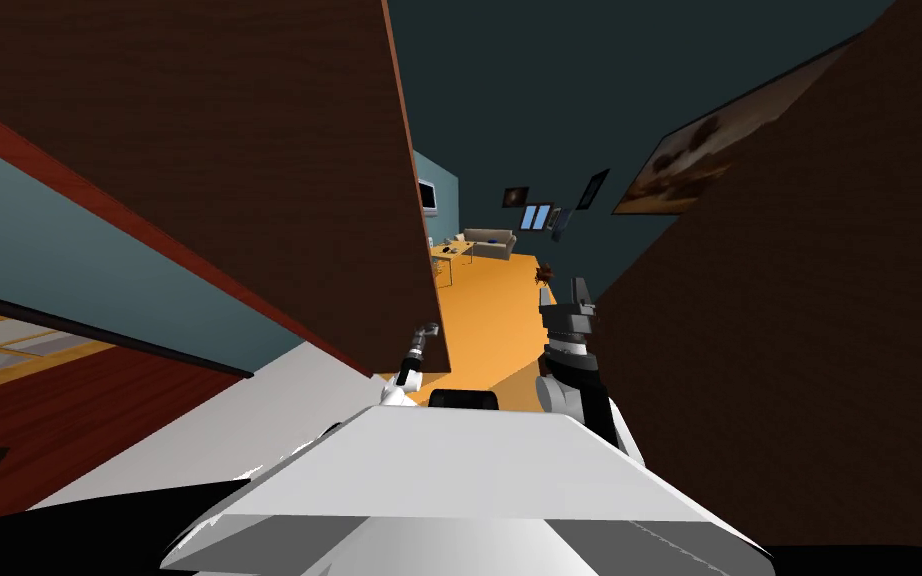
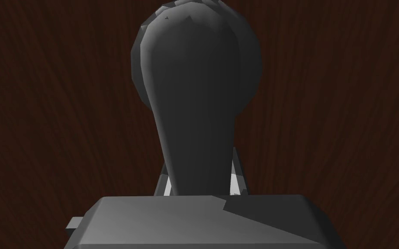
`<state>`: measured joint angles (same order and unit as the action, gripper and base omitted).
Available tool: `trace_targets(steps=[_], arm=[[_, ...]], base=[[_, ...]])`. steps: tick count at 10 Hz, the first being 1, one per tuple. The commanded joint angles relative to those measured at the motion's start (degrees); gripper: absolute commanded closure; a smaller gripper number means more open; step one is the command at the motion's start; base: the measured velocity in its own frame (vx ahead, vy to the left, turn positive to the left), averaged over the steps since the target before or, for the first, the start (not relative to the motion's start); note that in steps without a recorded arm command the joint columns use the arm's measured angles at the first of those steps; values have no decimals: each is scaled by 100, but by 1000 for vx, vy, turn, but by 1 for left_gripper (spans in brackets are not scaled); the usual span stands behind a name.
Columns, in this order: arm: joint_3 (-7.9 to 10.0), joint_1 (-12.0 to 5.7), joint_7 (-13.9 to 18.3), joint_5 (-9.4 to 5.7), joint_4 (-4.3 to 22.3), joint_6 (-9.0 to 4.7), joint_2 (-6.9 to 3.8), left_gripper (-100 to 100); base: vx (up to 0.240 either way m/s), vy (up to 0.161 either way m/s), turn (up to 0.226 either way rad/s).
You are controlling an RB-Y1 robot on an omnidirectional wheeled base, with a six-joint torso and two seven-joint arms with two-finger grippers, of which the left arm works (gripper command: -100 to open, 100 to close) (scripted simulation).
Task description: Push the door open
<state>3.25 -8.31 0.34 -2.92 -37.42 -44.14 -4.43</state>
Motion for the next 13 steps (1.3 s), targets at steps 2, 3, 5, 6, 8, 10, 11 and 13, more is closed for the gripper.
trace_targets(steps=[2,3,5,6,8,10,11,13], arm=[[150,-43,-61,-76,94,-91,46,100],[194,-41,-79,-98,96,-92,66,100],[295,-38,-119,-149,102,-94,120,100],[303,6,-106,-149,112,-86,54,100],[431,8,-146,-220,110,-97,-12,100],[531,11,-181,-278,117,-102,-48,100],[578,13,-198,-305,120,-104,-62,100],[629,15,-216,-334,124,-106,-75,100]], base=[[141,-87,57],[158,-95,69],[159,-96,66],[73,-27,47],[143,-36,43],[197,-27,36],[198,-40,33],[176,-34,35]])
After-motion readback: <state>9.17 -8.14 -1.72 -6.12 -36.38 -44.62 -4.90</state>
